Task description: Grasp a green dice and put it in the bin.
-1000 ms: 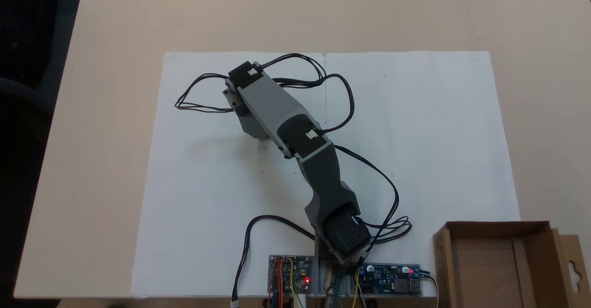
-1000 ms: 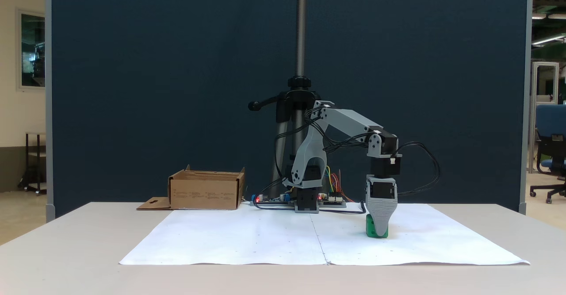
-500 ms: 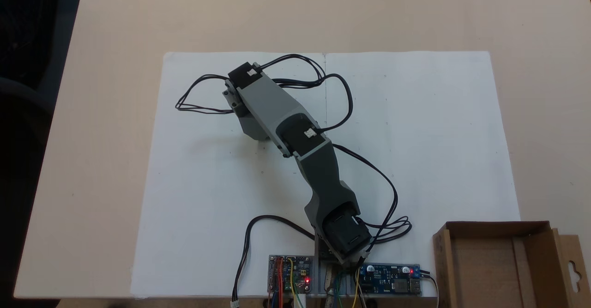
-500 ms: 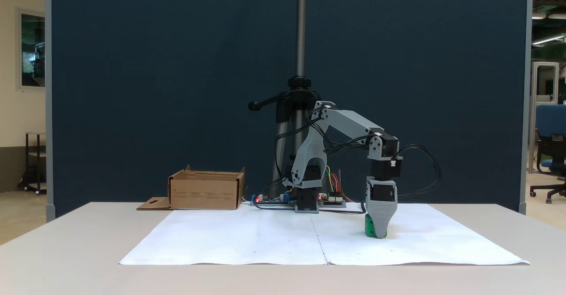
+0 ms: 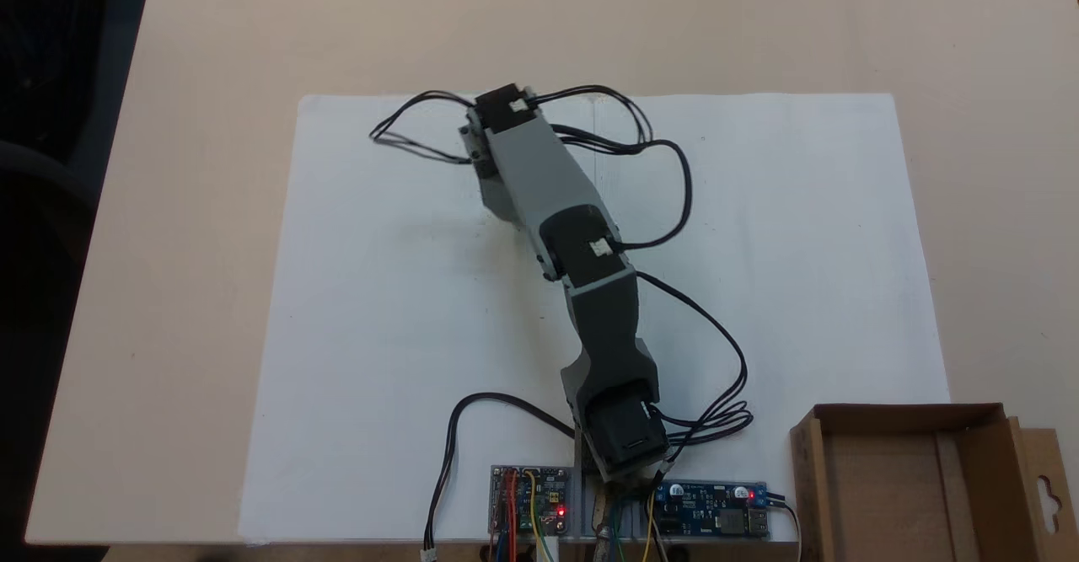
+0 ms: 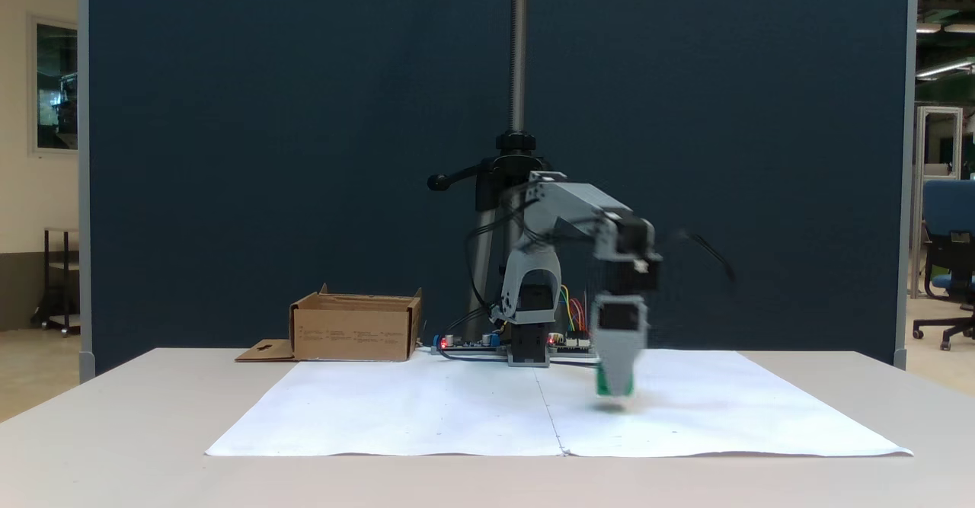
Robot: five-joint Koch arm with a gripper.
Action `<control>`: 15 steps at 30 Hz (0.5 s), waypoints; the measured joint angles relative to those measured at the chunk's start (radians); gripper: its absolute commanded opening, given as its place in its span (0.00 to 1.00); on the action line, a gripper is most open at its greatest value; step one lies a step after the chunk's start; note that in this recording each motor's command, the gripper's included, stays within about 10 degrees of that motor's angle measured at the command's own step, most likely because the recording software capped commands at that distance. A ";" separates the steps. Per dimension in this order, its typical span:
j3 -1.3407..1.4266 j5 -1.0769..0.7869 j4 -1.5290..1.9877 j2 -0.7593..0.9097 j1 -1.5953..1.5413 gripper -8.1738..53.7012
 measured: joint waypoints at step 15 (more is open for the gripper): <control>0.103 -0.204 0.014 0.477 0.621 0.33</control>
